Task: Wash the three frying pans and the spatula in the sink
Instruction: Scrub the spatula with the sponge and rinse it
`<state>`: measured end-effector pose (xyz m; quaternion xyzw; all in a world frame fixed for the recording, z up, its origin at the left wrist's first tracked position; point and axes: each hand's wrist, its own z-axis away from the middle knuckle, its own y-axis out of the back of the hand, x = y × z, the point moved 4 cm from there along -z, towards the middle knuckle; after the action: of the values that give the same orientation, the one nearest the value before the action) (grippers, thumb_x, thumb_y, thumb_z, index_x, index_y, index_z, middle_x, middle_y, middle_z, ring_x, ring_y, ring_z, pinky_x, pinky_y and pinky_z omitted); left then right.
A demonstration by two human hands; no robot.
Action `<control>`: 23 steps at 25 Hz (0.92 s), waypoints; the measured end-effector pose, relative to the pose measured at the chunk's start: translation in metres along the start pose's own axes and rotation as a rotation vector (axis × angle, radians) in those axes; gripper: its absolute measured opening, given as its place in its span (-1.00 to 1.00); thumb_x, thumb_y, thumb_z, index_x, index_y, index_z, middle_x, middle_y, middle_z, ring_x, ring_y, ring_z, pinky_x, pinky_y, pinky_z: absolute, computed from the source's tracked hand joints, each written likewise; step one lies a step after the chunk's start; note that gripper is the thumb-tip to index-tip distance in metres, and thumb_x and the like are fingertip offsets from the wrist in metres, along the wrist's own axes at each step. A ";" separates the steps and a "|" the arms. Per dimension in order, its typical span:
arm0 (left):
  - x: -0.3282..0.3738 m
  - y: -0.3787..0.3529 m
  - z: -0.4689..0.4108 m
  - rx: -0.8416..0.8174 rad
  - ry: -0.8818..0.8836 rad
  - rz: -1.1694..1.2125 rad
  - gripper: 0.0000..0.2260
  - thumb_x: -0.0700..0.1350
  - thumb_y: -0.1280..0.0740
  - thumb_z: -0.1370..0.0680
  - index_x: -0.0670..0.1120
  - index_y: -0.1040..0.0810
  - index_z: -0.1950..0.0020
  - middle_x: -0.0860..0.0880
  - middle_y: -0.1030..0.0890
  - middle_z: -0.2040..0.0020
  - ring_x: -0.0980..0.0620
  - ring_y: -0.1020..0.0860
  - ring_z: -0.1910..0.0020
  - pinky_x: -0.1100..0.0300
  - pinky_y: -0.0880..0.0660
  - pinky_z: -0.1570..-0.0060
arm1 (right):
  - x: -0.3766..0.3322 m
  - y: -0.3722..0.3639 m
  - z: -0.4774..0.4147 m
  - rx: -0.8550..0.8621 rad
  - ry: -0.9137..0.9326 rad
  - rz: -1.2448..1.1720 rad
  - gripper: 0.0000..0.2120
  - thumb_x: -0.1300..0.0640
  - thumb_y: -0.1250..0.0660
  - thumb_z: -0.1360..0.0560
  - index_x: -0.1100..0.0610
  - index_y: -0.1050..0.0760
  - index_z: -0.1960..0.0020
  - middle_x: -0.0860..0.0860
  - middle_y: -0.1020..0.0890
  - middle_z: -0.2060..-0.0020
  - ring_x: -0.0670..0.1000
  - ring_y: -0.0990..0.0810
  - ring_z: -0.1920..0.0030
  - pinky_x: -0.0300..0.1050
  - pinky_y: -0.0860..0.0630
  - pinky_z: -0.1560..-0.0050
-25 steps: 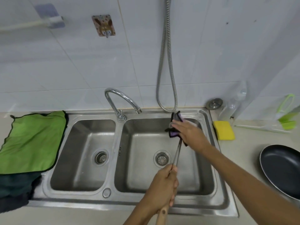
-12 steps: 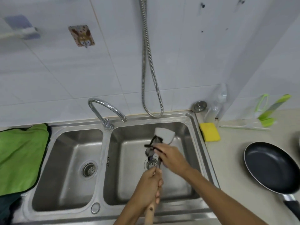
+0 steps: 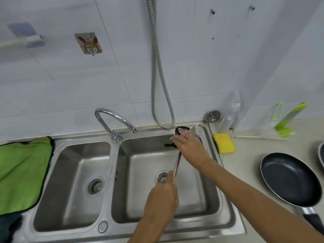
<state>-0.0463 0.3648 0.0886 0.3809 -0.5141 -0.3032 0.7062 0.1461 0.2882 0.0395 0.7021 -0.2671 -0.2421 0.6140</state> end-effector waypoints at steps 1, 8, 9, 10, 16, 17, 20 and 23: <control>-0.002 0.002 -0.005 0.058 -0.021 -0.123 -0.58 -0.08 -0.20 -0.69 0.02 -0.27 -0.56 -0.06 -0.65 -0.06 -0.10 -0.65 0.11 0.03 -0.55 0.14 | 0.002 0.004 -0.007 -0.027 -0.036 -0.027 -0.67 0.22 -0.47 -0.45 0.11 -0.58 -0.20 0.03 -0.63 -0.17 0.15 -0.55 -0.28 0.07 -0.62 -0.10; -0.027 0.008 -0.006 0.165 -0.205 -0.356 -0.29 -0.27 -0.64 -0.22 -0.01 -0.61 -0.36 0.09 -0.58 0.24 -0.01 -0.47 0.55 0.21 -0.27 0.59 | 0.054 0.020 -0.038 -0.111 -0.460 -0.463 -0.69 -0.07 -0.16 -0.67 0.06 -0.61 -0.15 0.12 -0.70 -0.07 0.20 -0.65 -0.10 0.02 -0.51 -0.02; -0.031 0.008 -0.006 0.167 -0.197 -0.346 -0.28 -0.28 -0.63 -0.23 -0.01 -0.59 -0.37 0.09 -0.57 0.24 -0.02 -0.48 0.55 0.20 -0.33 0.60 | 0.037 0.027 -0.029 -0.061 -0.367 -0.536 -0.69 -0.09 -0.14 -0.67 0.00 -0.58 -0.23 0.06 -0.68 -0.16 0.15 -0.62 -0.16 0.02 -0.53 -0.11; -0.037 0.007 -0.005 0.179 -0.187 -0.337 -0.28 -0.28 -0.63 -0.25 0.00 -0.57 -0.39 0.08 -0.57 0.24 -0.02 -0.48 0.55 0.18 -0.37 0.60 | 0.016 0.032 -0.017 -0.011 -0.258 -0.564 -0.69 -0.10 -0.14 -0.67 -0.04 -0.55 -0.28 -0.01 -0.64 -0.24 0.08 -0.59 -0.22 0.01 -0.52 -0.23; -0.030 -0.014 0.013 0.154 -0.229 -0.270 -0.34 -0.24 -0.63 -0.30 -0.01 -0.58 -0.38 0.08 -0.58 0.22 0.00 -0.47 0.56 0.17 -0.38 0.59 | 0.025 0.007 -0.007 -0.107 -0.173 -0.252 -0.64 0.02 -0.01 -0.68 0.05 -0.57 -0.16 0.07 -0.66 -0.16 0.15 -0.60 -0.18 0.10 -0.48 -0.25; -0.026 -0.014 0.015 0.159 -0.245 -0.262 -0.36 -0.22 -0.62 -0.31 0.00 -0.59 -0.38 0.09 -0.59 0.20 0.00 -0.47 0.56 0.17 -0.39 0.59 | 0.043 0.002 -0.014 -0.229 -0.247 -0.257 -0.61 0.05 0.03 -0.69 0.11 -0.56 -0.16 0.14 -0.66 -0.16 0.20 -0.60 -0.19 0.15 -0.44 -0.29; -0.026 -0.010 0.008 0.162 -0.246 -0.237 -0.40 -0.20 -0.60 -0.36 0.01 -0.58 -0.38 0.08 -0.60 0.20 -0.02 -0.50 0.54 0.15 -0.40 0.58 | 0.053 0.002 -0.017 -0.206 -0.390 -0.372 -0.60 -0.01 0.01 -0.70 0.09 -0.58 -0.11 0.14 -0.67 -0.14 0.18 -0.60 -0.19 0.11 -0.44 -0.27; -0.027 -0.004 -0.004 0.142 -0.201 -0.189 -0.54 -0.20 -0.49 -0.49 -0.01 -0.55 -0.37 0.03 -0.66 0.15 -0.05 -0.59 0.39 0.09 -0.48 0.43 | -0.012 0.003 0.011 0.045 -0.176 -0.364 -0.72 0.01 -0.15 -0.66 -0.02 -0.57 -0.25 -0.08 -0.64 -0.23 0.00 -0.57 -0.24 0.09 -0.50 -0.27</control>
<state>-0.0499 0.3860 0.0714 0.4440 -0.5644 -0.3679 0.5908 0.1296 0.2875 0.0416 0.7284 -0.1937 -0.4035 0.5187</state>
